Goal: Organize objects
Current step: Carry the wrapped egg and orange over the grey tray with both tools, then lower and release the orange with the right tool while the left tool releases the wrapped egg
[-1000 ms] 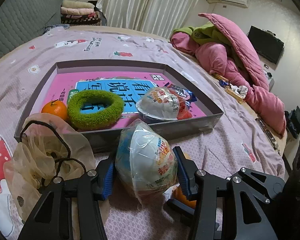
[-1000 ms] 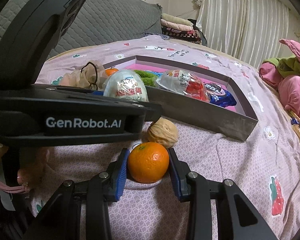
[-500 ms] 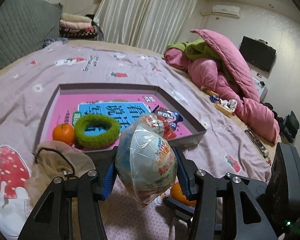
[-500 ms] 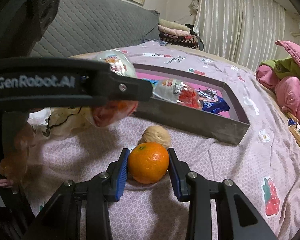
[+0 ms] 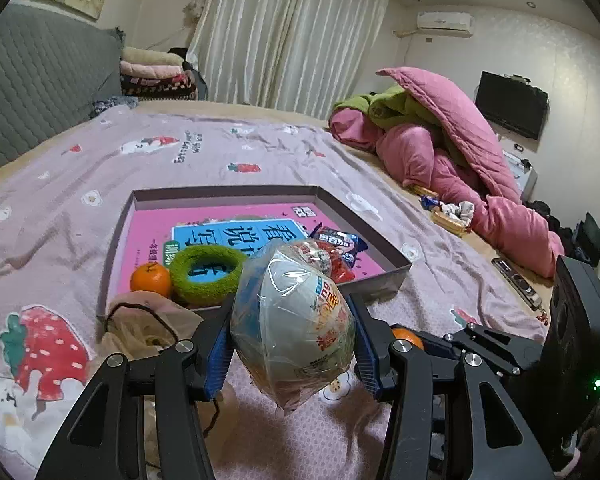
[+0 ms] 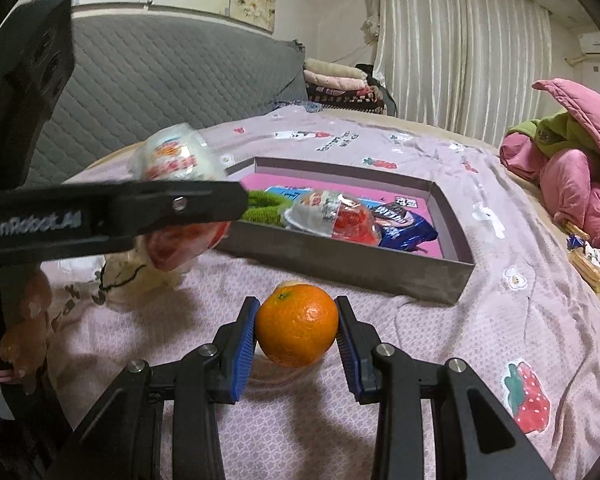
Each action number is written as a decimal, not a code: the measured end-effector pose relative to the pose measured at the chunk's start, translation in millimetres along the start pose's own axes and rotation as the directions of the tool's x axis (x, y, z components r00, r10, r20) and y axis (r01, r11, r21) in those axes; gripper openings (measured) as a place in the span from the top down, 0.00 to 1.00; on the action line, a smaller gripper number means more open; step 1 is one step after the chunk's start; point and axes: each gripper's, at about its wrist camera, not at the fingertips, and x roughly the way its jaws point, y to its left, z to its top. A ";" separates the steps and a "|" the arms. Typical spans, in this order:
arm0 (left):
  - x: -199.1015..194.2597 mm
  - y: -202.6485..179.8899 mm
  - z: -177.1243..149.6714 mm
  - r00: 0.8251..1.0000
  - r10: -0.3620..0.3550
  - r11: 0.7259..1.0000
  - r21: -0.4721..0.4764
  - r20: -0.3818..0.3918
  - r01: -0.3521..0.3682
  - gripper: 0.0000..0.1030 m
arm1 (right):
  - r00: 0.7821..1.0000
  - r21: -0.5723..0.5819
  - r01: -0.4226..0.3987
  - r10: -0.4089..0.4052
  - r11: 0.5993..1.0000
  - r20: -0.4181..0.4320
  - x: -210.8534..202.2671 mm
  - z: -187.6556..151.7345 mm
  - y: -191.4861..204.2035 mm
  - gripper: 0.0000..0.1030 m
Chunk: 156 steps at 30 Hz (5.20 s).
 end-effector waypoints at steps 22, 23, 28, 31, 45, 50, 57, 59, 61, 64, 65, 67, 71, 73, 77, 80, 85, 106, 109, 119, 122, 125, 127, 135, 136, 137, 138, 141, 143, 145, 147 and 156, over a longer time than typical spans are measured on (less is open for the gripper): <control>-27.8 20.0 10.3 0.995 0.075 0.997 0.005 0.067 -0.075 0.48 | 0.995 0.024 0.042 -0.044 0.999 0.092 -21.6 18.0 -9.4 0.63; -28.6 21.1 10.8 0.995 0.077 0.997 0.005 0.069 -0.077 0.48 | 0.994 0.022 0.044 -0.046 0.999 0.097 -23.0 18.7 -9.3 0.63; -30.9 25.8 13.1 0.994 0.086 0.996 0.000 0.074 -0.086 0.48 | 0.992 0.033 0.037 -0.040 0.999 0.116 -25.1 28.1 -14.9 0.63; -32.7 31.0 15.3 0.993 0.092 0.996 -0.010 0.079 -0.091 0.48 | 0.992 0.041 0.038 -0.042 0.998 0.121 -24.9 34.3 -19.0 0.63; -28.4 43.9 27.4 0.991 0.103 0.994 -0.039 0.084 -0.100 0.48 | 0.987 0.039 0.038 -0.043 0.999 0.156 -21.1 58.0 -32.0 0.63; -23.5 46.3 38.8 0.990 0.107 0.994 -0.024 0.088 -0.105 0.48 | 0.984 0.027 0.036 -0.040 0.999 0.174 -16.3 69.0 -34.4 0.63; -13.6 46.6 53.5 0.987 0.120 0.993 0.000 0.103 -0.120 0.48 | 0.983 0.011 0.028 -0.030 1.000 0.180 -5.1 78.9 -39.3 0.63; -9.6 46.6 58.3 0.986 0.128 0.991 0.009 0.110 -0.130 0.48 | 0.983 0.008 0.027 -0.028 1.000 0.184 -3.4 81.1 -40.0 0.63; -5.4 45.8 62.2 0.985 0.132 0.991 0.017 0.113 -0.135 0.48 | 0.981 0.004 0.025 -0.026 1.000 0.190 -3.2 82.9 -39.5 0.63; -1.1 43.1 66.3 0.984 0.130 0.990 0.030 0.119 -0.135 0.48 | 0.979 -0.001 0.027 -0.026 1.000 0.202 -3.2 86.4 -40.0 0.63; 0.2 42.2 67.3 0.984 0.129 0.990 0.035 0.119 -0.134 0.48 | 0.979 0.000 0.026 -0.026 1.000 0.203 -2.9 87.4 -40.6 0.63; 0.5 41.3 68.6 0.984 0.127 0.990 0.037 0.123 -0.133 0.48 | 0.978 0.003 0.029 -0.029 1.000 0.206 -1.8 88.7 -41.9 0.63; 1.6 41.4 72.6 0.985 0.120 0.992 0.031 0.127 -0.125 0.48 | 0.977 0.003 0.035 -0.035 0.999 0.208 1.5 91.9 -44.3 0.63; 0.7 41.5 74.8 0.983 0.121 0.992 0.029 0.136 -0.126 0.48 | 0.975 0.004 0.043 -0.043 0.999 0.218 0.9 93.6 -44.9 0.63; -0.8 42.7 79.7 0.983 0.111 0.993 0.021 0.149 -0.115 0.48 | 0.972 -0.007 0.053 -0.050 0.999 0.232 0.6 96.2 -47.6 0.63; 1.1 43.8 82.5 0.983 0.105 0.994 0.016 0.148 -0.109 0.48 | 0.971 -0.009 0.056 -0.052 0.998 0.235 1.1 97.7 -49.0 0.63; 7.1 43.0 85.1 0.986 0.094 0.995 0.023 0.137 -0.098 0.48 | 0.969 -0.021 0.068 -0.061 0.997 0.238 2.3 99.7 -48.9 0.63; 54.7 37.9 62.8 0.997 0.076 0.996 0.052 0.014 -0.076 0.48 | 0.981 0.033 0.079 -0.083 0.996 0.176 13.6 88.6 -64.5 0.63; 57.9 37.0 59.6 0.997 0.077 0.996 0.055 0.004 -0.077 0.48 | 0.983 0.027 0.079 -0.082 0.997 0.167 15.3 86.6 -63.1 0.63; 71.3 34.7 48.1 0.997 0.074 0.994 0.080 -0.017 -0.073 0.48 | 0.990 0.015 0.091 -0.093 0.996 0.111 23.9 76.9 -62.2 0.63; 73.2 34.9 46.6 0.997 0.071 0.994 0.080 -0.023 -0.069 0.48 | 0.991 0.016 0.096 -0.097 0.995 0.087 28.1 73.0 -63.5 0.63; 74.9 33.9 45.1 0.997 0.067 0.995 0.082 -0.031 -0.064 0.48 | 0.993 0.015 0.099 -0.100 0.995 0.062 31.8 69.3 -64.5 0.63; 75.8 32.9 44.3 0.997 0.067 0.994 0.086 -0.033 -0.064 0.48 | 0.994 0.018 0.098 -0.099 0.995 0.050 33.8 67.8 -66.0 0.63; 78.1 32.0 42.1 0.997 0.073 0.993 0.097 -0.033 -0.070 0.48 | 0.996 0.047 0.089 -0.089 0.995 -0.004 44.1 62.5 -72.1 0.63; 78.7 32.1 42.4 0.997 0.074 0.993 0.097 -0.035 -0.070 0.48 | 0.996 0.050 0.089 -0.088 0.995 -0.012 45.7 61.9 -72.7 0.63; 79.3 32.3 42.2 0.997 0.075 0.993 0.097 -0.036 -0.071 0.48 | 0.996 0.054 0.088 -0.088 0.995 -0.017 47.0 61.2 -73.5 0.63; 79.7 32.2 42.1 0.997 0.075 0.993 0.096 -0.036 -0.071 0.48 | 0.996 0.058 0.086 -0.085 0.995 -0.025 48.3 60.3 -74.3 0.63; 81.1 32.8 40.8 0.996 0.079 0.992 0.099 -0.038 -0.075 0.48 | 0.996 0.067 0.086 -0.084 0.994 -0.036 50.6 58.8 -76.3 0.63; 83.9 33.1 39.2 0.996 0.079 0.992 0.099 -0.049 -0.074 0.48 | 0.996 0.073 0.086 -0.083 0.994 -0.039 51.5 58.0 -77.4 0.63; 86.3 32.6 37.2 0.995 0.083 0.992 0.103 -0.056 -0.077 0.48 | 0.996 0.076 0.084 -0.080 0.994 -0.043 52.6 57.4 -77.6 0.63; 88.2 32.1 35.8 0.994 0.086 0.991 0.109 -0.061 -0.079 0.48 | 0.996 0.077 0.083 -0.080 0.994 -0.047 53.4 56.8 -78.0 0.63; 92.3 33.8 35.1 0.993 0.096 0.990 0.109 -0.071 -0.088 0.48 | 0.995 0.073 0.080 -0.075 0.994 -0.064 57.3 55.7 -75.5 0.63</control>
